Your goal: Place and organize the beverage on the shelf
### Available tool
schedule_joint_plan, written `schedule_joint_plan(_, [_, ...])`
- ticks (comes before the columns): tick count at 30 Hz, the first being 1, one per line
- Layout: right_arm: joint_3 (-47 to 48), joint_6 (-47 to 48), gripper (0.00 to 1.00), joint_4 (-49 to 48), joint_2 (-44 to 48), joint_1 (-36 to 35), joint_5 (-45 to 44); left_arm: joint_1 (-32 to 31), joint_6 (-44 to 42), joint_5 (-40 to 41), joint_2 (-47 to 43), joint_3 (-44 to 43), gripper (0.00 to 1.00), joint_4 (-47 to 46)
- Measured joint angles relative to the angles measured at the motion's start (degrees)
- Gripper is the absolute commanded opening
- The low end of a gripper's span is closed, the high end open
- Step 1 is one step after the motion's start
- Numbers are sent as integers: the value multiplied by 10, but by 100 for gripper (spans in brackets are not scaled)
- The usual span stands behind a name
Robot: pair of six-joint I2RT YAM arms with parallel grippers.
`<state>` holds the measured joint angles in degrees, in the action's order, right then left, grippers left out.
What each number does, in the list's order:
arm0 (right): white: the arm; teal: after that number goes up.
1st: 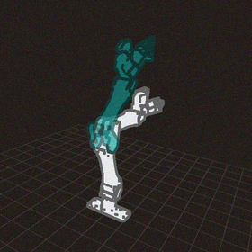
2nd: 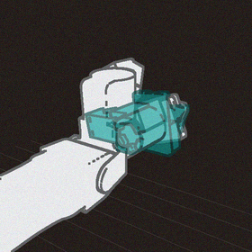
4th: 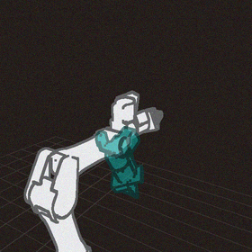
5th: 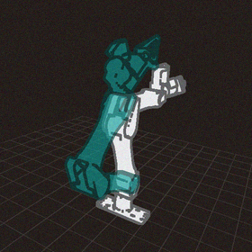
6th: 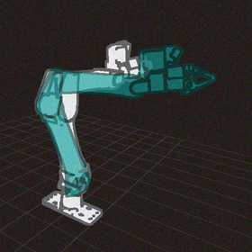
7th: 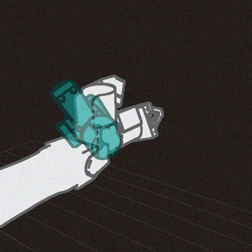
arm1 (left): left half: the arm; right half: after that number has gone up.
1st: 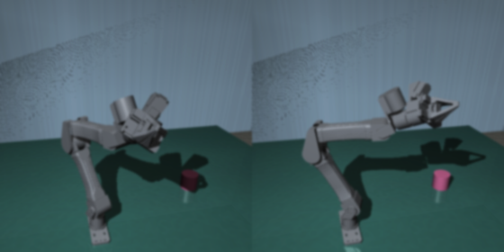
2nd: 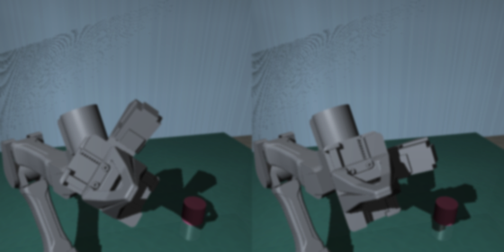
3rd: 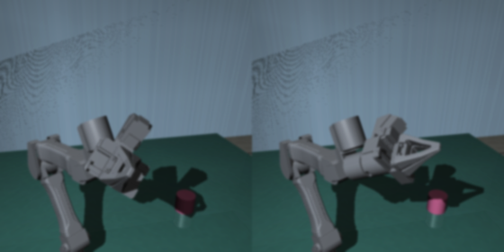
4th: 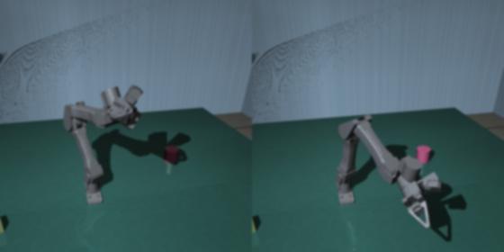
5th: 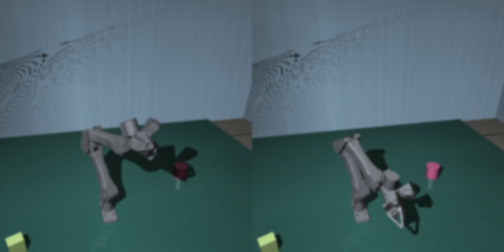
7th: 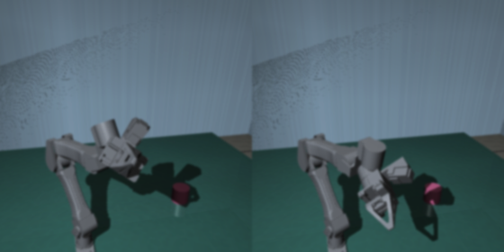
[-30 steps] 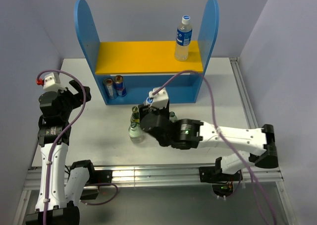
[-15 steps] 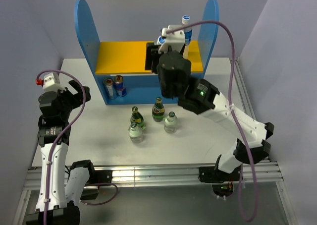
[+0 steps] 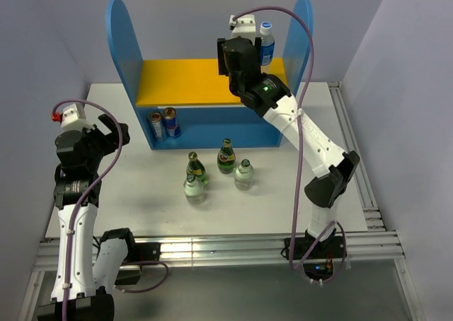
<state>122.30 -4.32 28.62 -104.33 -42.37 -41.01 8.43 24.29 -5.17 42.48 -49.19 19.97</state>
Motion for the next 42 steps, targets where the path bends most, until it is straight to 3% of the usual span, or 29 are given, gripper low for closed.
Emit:
schedule_joint_plan(8, [1,-21,2,-2,-9,32,22,0,0,0,0,0,98,0])
schedule_joint_plan(10, [-3,-24,14,-4,-9,33,22,0,0,0,0,0,98,0])
schedule_joint_plan(11, [-7,-24,36,-10,-9,33,20,0,0,0,0,0,98,0])
schedule_joint_plan(14, [-14,-28,64,-21,-8,33,17,1,0,0,0,0,98,0])
schedule_joint_plan(17, [-22,-32,71,-31,-5,33,15,2,0,-1,0,0,98,0])
schedule_joint_plan(25, [-28,-38,88,-56,2,33,12,3,0,-1,0,0,98,0])
schedule_joint_plan(34, [-33,-49,89,-69,20,33,12,3,0,-1,0,0,98,0])
schedule_joint_plan(42, [-179,-75,90,-80,119,0,-7,4,-1,0,-2,0,99,0])
